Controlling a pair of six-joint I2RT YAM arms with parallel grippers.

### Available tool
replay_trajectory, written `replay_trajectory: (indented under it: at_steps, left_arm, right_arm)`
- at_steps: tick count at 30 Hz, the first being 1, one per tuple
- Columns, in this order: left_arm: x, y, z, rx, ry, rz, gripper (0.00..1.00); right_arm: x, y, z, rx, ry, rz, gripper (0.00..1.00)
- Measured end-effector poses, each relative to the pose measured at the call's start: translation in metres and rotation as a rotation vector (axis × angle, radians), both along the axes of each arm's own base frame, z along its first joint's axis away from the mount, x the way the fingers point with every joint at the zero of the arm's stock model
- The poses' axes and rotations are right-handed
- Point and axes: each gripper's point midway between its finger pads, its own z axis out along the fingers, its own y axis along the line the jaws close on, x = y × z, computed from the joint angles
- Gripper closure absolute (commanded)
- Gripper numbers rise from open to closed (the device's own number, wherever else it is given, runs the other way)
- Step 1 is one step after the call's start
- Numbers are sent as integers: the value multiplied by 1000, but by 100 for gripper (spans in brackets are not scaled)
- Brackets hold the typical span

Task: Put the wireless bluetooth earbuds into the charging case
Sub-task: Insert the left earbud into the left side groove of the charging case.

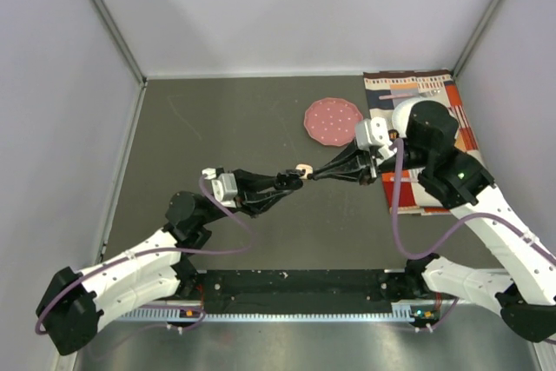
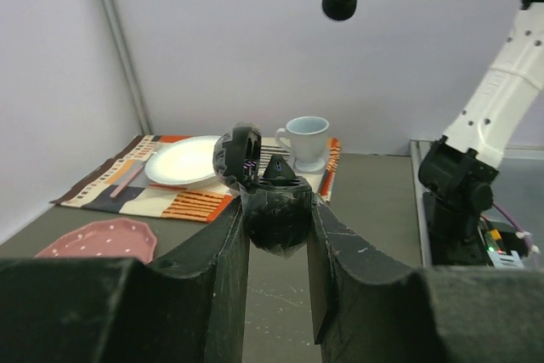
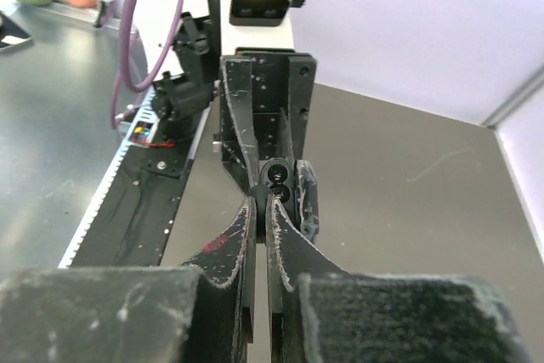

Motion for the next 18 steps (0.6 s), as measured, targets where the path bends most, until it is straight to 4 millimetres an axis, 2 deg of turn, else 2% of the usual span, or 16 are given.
replay_trajectory:
  at_steps: [4,9,13,18]
  left_arm:
    - [-8,-4,1,15,-12,-54,100]
    - [-10,-12,-7,44,16,-106,100]
    - [-9,-18,-13,62,44,-136,100]
    - [-11,-20,-10,62,50,-163,100]
  right_arm:
    - [-10,5,-12,-36,21,78,100]
    - [-21,11,-20,-58,34,137,100]
    - [-21,14,-25,-70,38,146,100]
    - [-14,22,-35,-98,55,132,100]
